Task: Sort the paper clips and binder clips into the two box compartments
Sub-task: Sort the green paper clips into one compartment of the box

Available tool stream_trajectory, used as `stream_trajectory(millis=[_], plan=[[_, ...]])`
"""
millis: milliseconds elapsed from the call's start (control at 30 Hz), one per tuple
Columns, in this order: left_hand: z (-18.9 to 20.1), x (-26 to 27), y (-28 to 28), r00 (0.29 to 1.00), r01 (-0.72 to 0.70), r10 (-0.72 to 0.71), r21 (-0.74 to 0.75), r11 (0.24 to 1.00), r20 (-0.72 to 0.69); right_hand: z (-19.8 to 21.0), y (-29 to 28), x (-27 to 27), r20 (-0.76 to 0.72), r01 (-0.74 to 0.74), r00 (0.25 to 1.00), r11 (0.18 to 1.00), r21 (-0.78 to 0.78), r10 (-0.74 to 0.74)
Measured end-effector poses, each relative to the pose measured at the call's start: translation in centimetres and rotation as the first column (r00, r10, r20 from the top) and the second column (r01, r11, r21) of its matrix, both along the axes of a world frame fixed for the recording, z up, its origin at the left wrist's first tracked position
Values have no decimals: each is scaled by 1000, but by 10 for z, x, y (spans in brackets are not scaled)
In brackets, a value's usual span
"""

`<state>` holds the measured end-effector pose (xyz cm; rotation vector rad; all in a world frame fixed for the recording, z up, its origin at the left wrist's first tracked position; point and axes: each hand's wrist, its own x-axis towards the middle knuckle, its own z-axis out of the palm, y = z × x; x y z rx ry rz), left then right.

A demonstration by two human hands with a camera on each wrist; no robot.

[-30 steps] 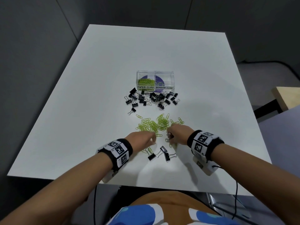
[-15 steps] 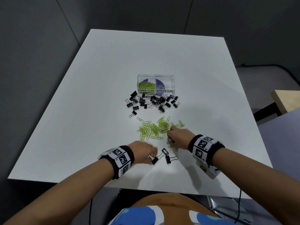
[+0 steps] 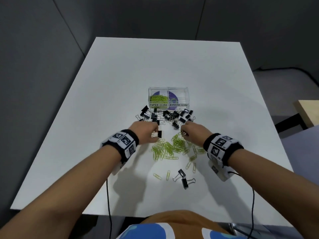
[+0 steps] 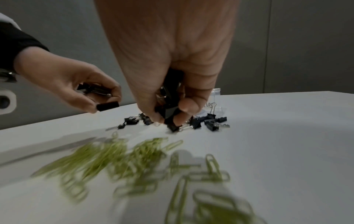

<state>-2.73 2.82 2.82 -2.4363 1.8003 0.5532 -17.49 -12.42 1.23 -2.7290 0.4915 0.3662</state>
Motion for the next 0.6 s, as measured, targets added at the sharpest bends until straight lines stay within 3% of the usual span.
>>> stream_trajectory(millis=[133,300,433,600], plan=[[0,35,-29,991,-114,111,32,993,76,4,-18,38,30,142,989,989,42,-143],[-15,49,-56,985,-155,151,44,987,80,4,-28,75,41,322,942,930,179,-334],[-24,56,-66,985,-170,170,1,985,18,7,-29,83,75,319,932,902,292,-354],[-22,52,-57,994,-111,109,-67,992,-26,7,-34,63,175,214,947,937,275,-268]])
